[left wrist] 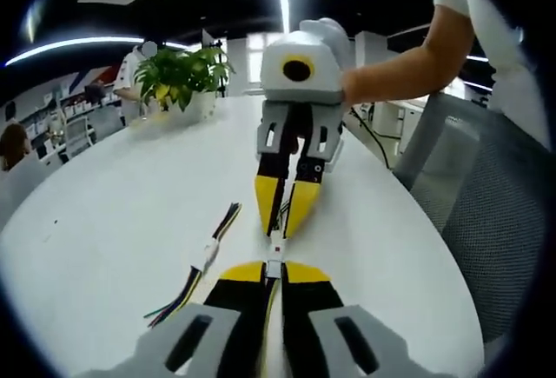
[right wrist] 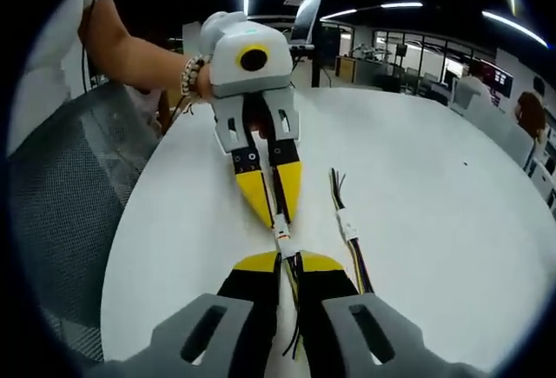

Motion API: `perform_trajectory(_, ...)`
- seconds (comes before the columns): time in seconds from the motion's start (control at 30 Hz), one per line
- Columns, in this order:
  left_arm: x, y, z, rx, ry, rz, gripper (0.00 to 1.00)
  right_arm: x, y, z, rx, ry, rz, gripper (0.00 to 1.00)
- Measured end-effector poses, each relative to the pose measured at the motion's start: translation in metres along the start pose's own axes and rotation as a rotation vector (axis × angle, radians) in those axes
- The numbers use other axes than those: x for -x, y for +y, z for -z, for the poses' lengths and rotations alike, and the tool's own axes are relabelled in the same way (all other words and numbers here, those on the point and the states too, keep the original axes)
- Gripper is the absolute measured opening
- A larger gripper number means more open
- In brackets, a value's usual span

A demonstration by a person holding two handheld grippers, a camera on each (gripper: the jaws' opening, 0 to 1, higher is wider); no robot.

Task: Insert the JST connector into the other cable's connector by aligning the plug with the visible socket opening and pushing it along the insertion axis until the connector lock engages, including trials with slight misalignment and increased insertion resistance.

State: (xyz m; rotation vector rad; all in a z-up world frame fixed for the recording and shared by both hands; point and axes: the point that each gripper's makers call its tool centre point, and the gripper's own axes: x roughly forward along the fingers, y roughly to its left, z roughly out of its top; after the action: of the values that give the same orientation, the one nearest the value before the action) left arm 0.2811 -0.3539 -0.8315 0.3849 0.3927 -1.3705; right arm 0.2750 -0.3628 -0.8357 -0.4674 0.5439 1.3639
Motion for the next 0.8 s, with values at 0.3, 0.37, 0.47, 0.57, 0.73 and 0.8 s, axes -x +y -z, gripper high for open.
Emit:
perform_trajectory(0.3, -0.005, -0.002, 0.007, 0.002, 0.015, 0.016, 0.0, -0.005, 0.0, 0.009, -0.024, 0.023, -0.009, 0.04)
perform_trajectory(0.37, -0.006, -0.003, 0.008, -0.004, 0.016, 0.019, 0.0, -0.007, 0.0, 0.01, -0.033, 0.027, -0.014, 0.04)
perform_trajectory(0.47, -0.007, -0.002, 0.008, -0.005, 0.013, 0.023, 0.0, -0.008, 0.0, 0.01, -0.047, 0.022, -0.022, 0.04)
perform_trajectory(0.57, -0.007, -0.001, 0.008, -0.003, 0.01, 0.021, 0.0, -0.009, -0.001, 0.009, -0.053, 0.017, -0.023, 0.04)
perform_trajectory(0.73, -0.008, -0.001, 0.008, -0.019, 0.005, 0.024, 0.0, -0.012, -0.001, 0.007, -0.045, 0.013, -0.027, 0.04)
perform_trajectory(0.8, -0.008, -0.001, 0.008, -0.02, 0.005, 0.026, 0.0, -0.012, -0.001, 0.007, -0.056, 0.01, -0.027, 0.04)
